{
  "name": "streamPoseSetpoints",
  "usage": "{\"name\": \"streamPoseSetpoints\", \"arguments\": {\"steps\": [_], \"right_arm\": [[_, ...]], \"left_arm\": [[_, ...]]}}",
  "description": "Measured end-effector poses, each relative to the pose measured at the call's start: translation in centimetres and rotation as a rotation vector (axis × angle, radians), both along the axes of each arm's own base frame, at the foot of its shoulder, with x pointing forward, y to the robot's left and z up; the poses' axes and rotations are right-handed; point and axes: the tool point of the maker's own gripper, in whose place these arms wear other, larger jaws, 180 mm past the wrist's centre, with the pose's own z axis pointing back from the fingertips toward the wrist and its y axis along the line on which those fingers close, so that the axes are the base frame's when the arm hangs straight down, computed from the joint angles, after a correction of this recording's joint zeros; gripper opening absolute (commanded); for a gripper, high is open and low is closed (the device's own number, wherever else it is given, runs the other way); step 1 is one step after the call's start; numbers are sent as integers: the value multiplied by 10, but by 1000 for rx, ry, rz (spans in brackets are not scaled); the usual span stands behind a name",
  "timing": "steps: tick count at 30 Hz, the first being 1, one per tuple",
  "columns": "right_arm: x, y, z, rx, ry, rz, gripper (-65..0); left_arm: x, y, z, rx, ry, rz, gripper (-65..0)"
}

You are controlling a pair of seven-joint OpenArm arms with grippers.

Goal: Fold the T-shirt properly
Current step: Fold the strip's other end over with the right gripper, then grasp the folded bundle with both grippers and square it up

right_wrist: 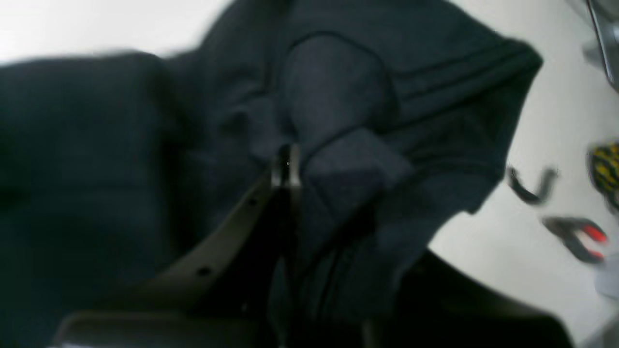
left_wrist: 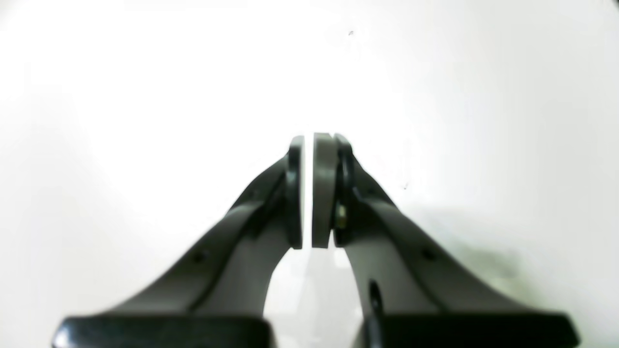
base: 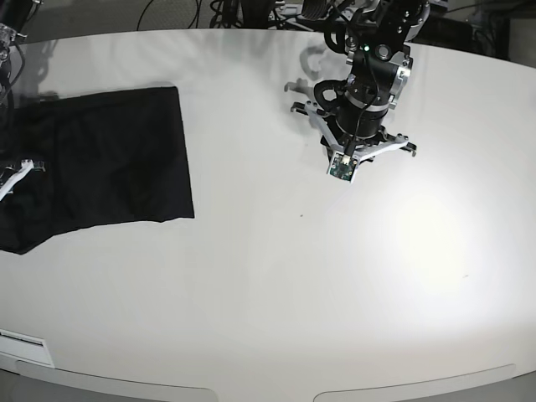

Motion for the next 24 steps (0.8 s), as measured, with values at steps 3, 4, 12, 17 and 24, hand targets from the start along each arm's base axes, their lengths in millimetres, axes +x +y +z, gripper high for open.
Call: {"name": "streamPoseSetpoints", "arguments": {"steps": [3, 4, 12, 17, 24], "right_arm": [[2, 30, 6, 111, -21, 77, -650], [2, 40, 9, 147, -26, 103, -650], [-2, 113, 16, 375, -67, 404, -650], [-8, 153, 15, 501, -121, 516, -650], [-14, 193, 7, 630, -158, 560, -612]], "left_arm": [[-2, -3, -1, -23, 12, -6, -605], [-2, -5, -2, -33, 17, -8, -605], [-2, -5, -2, -34, 17, -10, -605], [-2, -6, -1, -38, 12, -12, -605], [0, -7, 2, -44, -5, -17, -605]]}}
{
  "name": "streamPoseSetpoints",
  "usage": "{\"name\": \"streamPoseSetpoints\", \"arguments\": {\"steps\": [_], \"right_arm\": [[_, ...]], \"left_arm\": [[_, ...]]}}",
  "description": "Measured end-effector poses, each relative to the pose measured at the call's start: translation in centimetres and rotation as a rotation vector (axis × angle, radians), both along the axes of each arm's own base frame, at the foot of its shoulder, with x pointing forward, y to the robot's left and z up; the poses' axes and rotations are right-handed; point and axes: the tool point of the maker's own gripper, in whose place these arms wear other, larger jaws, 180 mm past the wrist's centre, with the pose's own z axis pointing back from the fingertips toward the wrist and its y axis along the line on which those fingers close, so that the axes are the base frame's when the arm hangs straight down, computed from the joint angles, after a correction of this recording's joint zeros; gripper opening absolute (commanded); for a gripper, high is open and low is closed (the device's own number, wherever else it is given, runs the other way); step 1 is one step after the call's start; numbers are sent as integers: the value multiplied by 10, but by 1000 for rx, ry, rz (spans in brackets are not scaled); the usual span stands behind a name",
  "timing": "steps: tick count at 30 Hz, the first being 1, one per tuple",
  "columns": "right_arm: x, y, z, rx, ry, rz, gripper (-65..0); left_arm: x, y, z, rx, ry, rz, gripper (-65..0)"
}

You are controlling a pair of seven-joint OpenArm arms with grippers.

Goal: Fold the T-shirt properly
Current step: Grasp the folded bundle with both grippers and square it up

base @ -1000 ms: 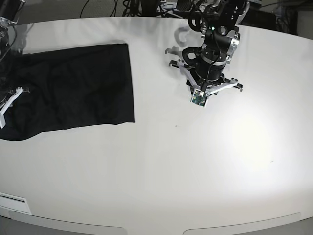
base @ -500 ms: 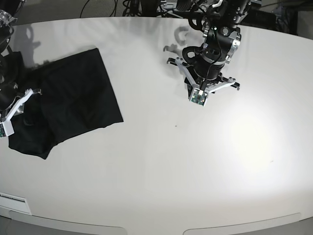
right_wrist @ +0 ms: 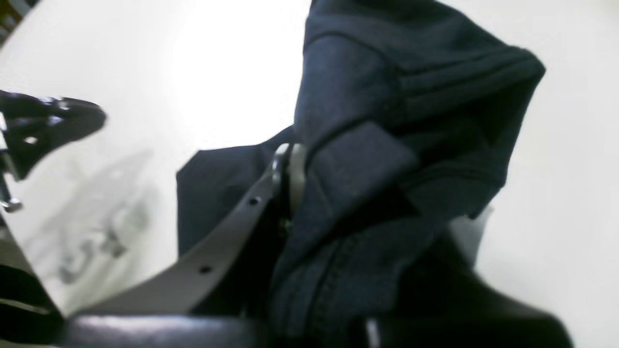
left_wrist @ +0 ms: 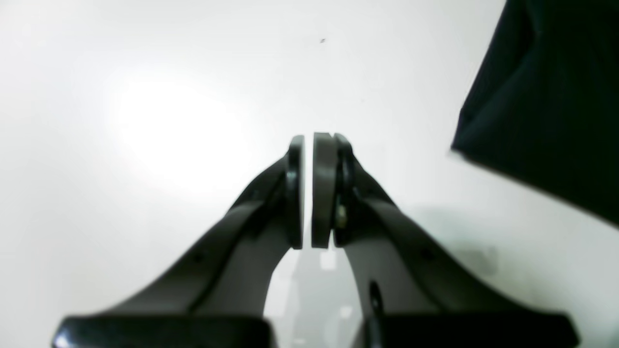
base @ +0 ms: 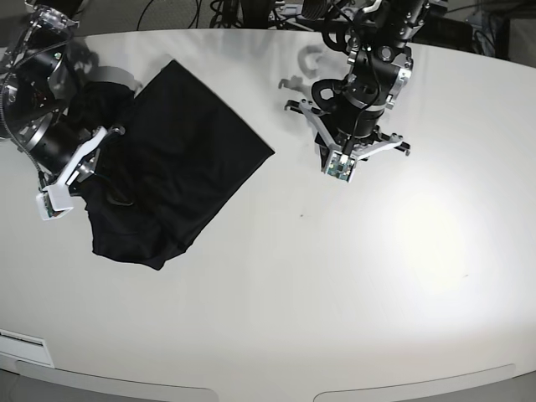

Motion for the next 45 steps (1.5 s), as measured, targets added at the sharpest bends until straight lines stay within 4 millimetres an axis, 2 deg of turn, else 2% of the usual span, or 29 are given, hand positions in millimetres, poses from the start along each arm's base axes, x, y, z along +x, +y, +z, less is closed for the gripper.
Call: {"name": "streamPoseSetpoints", "arguments": {"steps": [3, 4, 7, 9, 12, 14, 15, 17, 19, 20, 21, 22, 24, 25, 28, 31, 34, 36, 39, 45], "right_arm": [[-12, 36, -12, 37, 52, 108, -273], [-19, 52, -17, 37, 62, 174, -204], [-50, 94, -35, 25, 159, 379, -187], [-58, 108, -39, -15, 178, 470, -187], [-50, 109, -33, -75, 157, 522, -187], [-53, 107, -30, -82, 168, 564, -187], [-56, 110, -22, -41, 156, 598, -187], [-63, 124, 6, 100, 105, 669, -187], [-57, 125, 15, 113, 68, 669, -188], [-56, 123, 11, 91, 78, 660, -195], [-57, 123, 9, 84, 87, 662, -237], [-58, 123, 8, 78, 93, 666, -325], [-53, 123, 12, 73, 74, 665, -599], [-48, 122, 13, 57, 61, 656, -650], [-10, 105, 7, -73, -22, 486, -650], [20, 89, 11, -163, -144, 343, -650], [38, 83, 12, -185, -193, 295, -650], [50, 80, 2, -211, -171, 285, -650], [70, 80, -22, -233, -109, 293, -650], [106, 77, -80, -366, -21, 309, -650]], "left_arm": [[1, -1, 2, -4, -10, -2, -605], [2, -1, 2, -8, -11, -3, -605], [4, -7, 5, -6, -25, -43, -605], [5, -7, 6, 3, -28, -70, -605], [8, -2, 8, 31, -39, -85, -605], [11, 0, 10, 44, -49, -87, -605], [12, 3, 10, 58, -53, -86, -605], [12, 7, 10, 80, -57, -89, -605], [16, 11, 13, 103, -71, -95, -606], [18, 14, 15, 113, -79, -97, -616], [22, 16, 18, 123, -91, -98, -633], [24, 16, 20, 131, -97, -107, -649], [24, 7, 23, 119, -97, -164, -650], [24, -1, 25, 100, -94, -204, -650], [15, -33, 34, -9, -75, -356, -650], [-13, -78, 42, -151, -35, -595, -650], [-41, -113, 49, -279, 5, -752, -650], [-46, -125, 51, -315, 10, -763, -650], [-51, -141, 42, -344, 47, -778, -650], [-59, -161, -1, -335, 151, -780, -650]]}}
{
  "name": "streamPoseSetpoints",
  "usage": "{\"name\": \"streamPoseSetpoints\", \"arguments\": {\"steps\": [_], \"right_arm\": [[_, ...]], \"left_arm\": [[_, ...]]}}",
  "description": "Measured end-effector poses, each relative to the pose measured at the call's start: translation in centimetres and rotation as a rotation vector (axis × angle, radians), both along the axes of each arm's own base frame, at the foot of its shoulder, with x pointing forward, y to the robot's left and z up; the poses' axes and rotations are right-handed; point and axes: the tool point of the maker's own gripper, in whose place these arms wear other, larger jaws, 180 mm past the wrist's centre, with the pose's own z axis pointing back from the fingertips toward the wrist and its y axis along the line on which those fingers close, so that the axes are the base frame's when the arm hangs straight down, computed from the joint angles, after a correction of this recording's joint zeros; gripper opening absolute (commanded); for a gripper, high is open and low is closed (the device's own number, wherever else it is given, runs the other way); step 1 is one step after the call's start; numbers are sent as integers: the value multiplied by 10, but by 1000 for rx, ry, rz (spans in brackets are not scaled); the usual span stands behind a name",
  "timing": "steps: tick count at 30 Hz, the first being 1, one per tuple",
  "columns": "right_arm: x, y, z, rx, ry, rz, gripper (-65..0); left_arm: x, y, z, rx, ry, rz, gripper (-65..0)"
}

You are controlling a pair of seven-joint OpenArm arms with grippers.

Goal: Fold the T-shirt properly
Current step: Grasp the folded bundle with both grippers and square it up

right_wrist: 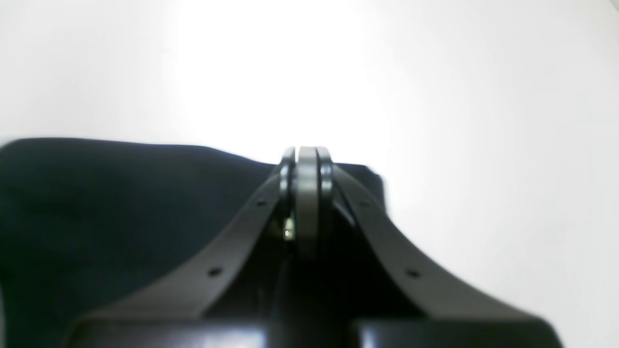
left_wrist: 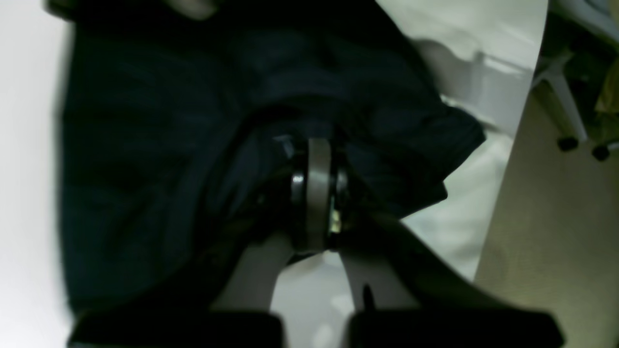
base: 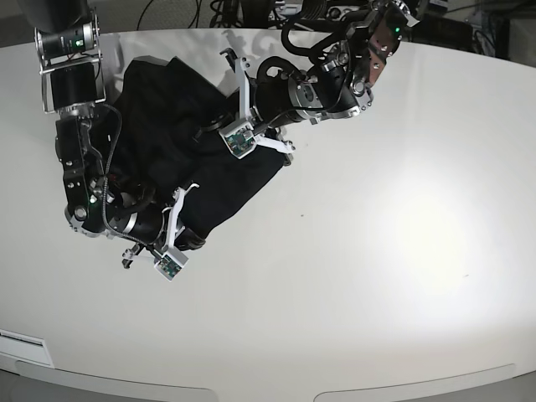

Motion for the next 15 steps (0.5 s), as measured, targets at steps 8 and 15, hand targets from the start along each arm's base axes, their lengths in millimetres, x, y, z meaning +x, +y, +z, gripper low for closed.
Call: {"name": "streamPoseSetpoints", "arguments": {"steps": [8, 15], "right_arm": [[-9, -33, -51, -104, 123, -18, -650], [-48, -86, -58, -156, 170, -58, -650]], "left_arm": [[23, 24, -59, 149, 52, 15, -650], [70, 81, -61, 285, -62, 68, -650]]}}
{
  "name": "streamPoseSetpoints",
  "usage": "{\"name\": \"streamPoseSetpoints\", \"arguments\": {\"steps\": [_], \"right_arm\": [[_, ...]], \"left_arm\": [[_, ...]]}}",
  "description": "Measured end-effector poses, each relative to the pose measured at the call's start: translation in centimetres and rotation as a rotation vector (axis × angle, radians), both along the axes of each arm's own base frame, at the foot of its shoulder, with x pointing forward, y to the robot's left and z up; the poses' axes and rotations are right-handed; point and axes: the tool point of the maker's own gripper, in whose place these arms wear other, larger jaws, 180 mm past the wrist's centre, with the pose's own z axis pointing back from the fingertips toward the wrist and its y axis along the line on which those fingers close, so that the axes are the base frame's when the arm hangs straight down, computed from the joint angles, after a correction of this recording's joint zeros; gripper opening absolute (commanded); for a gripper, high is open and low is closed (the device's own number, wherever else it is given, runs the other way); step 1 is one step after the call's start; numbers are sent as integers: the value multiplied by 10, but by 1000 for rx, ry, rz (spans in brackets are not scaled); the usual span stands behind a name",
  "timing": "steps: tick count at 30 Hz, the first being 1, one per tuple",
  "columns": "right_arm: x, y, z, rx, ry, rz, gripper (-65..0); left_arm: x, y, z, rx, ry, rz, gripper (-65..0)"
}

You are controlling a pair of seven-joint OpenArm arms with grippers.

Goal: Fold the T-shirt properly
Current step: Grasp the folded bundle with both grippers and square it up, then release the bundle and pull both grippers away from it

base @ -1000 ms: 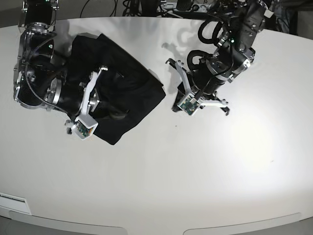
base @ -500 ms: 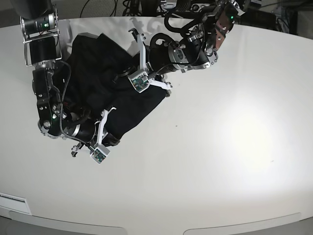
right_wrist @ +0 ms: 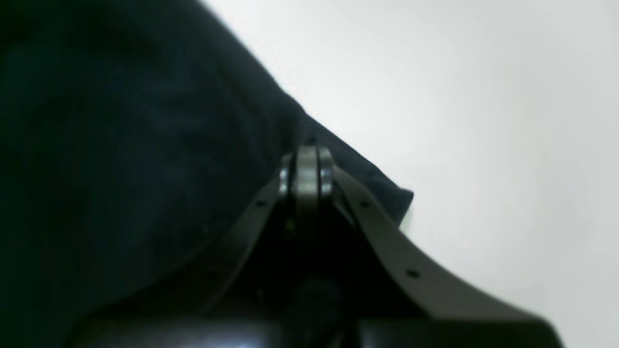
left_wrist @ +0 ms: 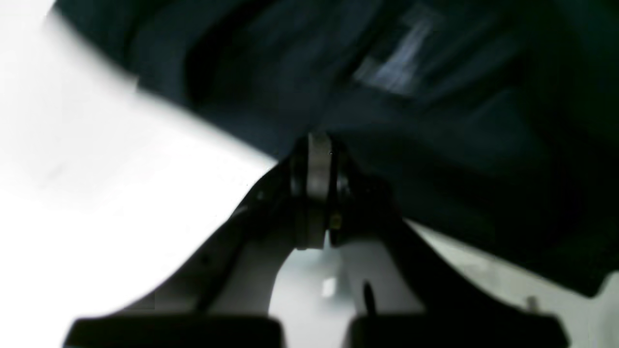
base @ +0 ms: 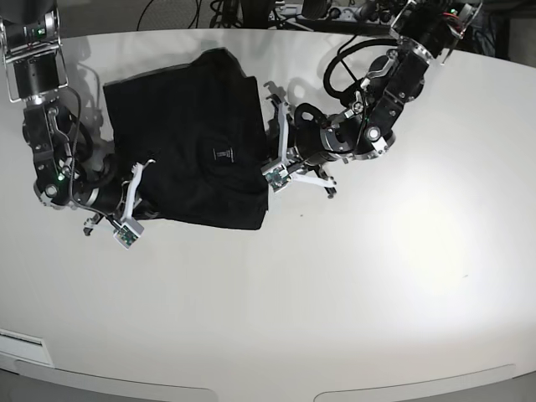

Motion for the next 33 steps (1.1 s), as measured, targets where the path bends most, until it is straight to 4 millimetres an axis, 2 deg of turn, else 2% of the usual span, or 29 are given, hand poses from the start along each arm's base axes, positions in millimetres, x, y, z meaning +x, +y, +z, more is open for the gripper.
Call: {"name": "streamPoseSetpoints", "arguments": {"steps": [3, 7, 9, 10, 12, 14, 16, 17, 21, 24, 26, 29, 31, 33], "right_arm": [[-19, -16, 0, -14, 28, -49, -650], [-36, -30, 12, -2, 26, -134, -650], [-41, -32, 24, 17, -3, -163, -650], [-38, -37, 32, 19, -26, -194, -650], [-25, -49, 54, 30, -110, -246, -650], [-10, -57, 78, 59, -194, -271, -650], [-10, -64, 77, 9, -204, -261, -650], [-14, -67, 69, -23, -189, -249, -650], [-17, -82, 41, -37, -139, -264, -650], [-7, -90, 24, -14, -93, -273, -650], [-1, -93, 11, -12, -48, -280, -650], [-1, -81, -1, 25, -4, -241, -650], [-5, -72, -4, 50, 14, -228, -650], [-11, -66, -4, 83, 46, -231, -650]], "left_arm": [[23, 14, 3, 32, -71, 12, -650], [72, 11, 21, -36, -160, 47, -650], [84, 12, 28, -16, -132, 62, -650], [82, 7, 34, -37, -88, 57, -650], [63, -11, 55, -105, -6, -34, -650], [25, -36, 81, -193, 48, -221, -650], [-13, -54, 99, -281, 93, -354, -650], [-29, -58, 99, -296, 113, -392, -650], [-77, -60, 80, -269, 180, -473, -650], [-86, -56, 54, -153, 169, -475, -650], [-98, -56, 38, -122, 200, -486, -650], [-119, -56, 14, -93, 242, -498, -650], [-119, -56, 3, -90, 236, -501, -650], [-101, -54, -4, -82, 209, -485, -650]]}}
